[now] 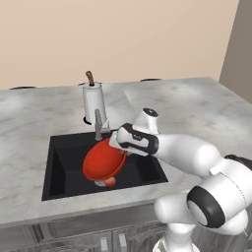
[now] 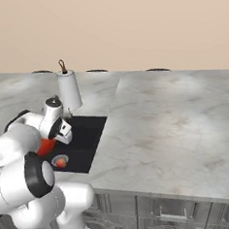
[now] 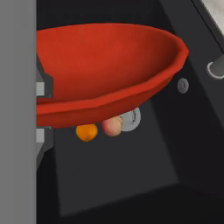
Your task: Dump the tangerine and peach from the bowl so the bowl can be washed. Place the bowl in the sink after clearing the leftovers.
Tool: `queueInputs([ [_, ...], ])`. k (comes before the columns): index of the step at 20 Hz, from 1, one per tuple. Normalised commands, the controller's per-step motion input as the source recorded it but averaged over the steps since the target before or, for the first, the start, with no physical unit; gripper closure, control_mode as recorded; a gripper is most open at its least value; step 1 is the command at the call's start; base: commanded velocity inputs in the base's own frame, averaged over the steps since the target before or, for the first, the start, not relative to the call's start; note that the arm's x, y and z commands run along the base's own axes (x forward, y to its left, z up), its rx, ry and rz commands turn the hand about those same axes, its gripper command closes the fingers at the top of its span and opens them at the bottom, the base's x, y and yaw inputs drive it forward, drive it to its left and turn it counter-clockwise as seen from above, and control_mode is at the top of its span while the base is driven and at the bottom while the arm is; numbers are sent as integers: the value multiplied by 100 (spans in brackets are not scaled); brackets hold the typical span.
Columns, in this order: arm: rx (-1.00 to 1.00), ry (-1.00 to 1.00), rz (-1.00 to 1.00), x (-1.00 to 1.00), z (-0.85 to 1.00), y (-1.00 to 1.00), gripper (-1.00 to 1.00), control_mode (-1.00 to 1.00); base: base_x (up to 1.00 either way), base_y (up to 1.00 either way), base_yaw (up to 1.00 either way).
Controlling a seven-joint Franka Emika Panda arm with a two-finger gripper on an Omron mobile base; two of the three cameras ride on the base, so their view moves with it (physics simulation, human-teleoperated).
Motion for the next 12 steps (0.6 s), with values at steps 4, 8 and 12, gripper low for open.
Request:
queueInputs([
  [4,12,0,4,-1,-34,63,100,-100,0,0,0],
  [8,4,1,1,-9,-44,35,100,-100,0,0,0],
  [12,0,1,0,-15,-46,17,100,-100,0,0,0],
])
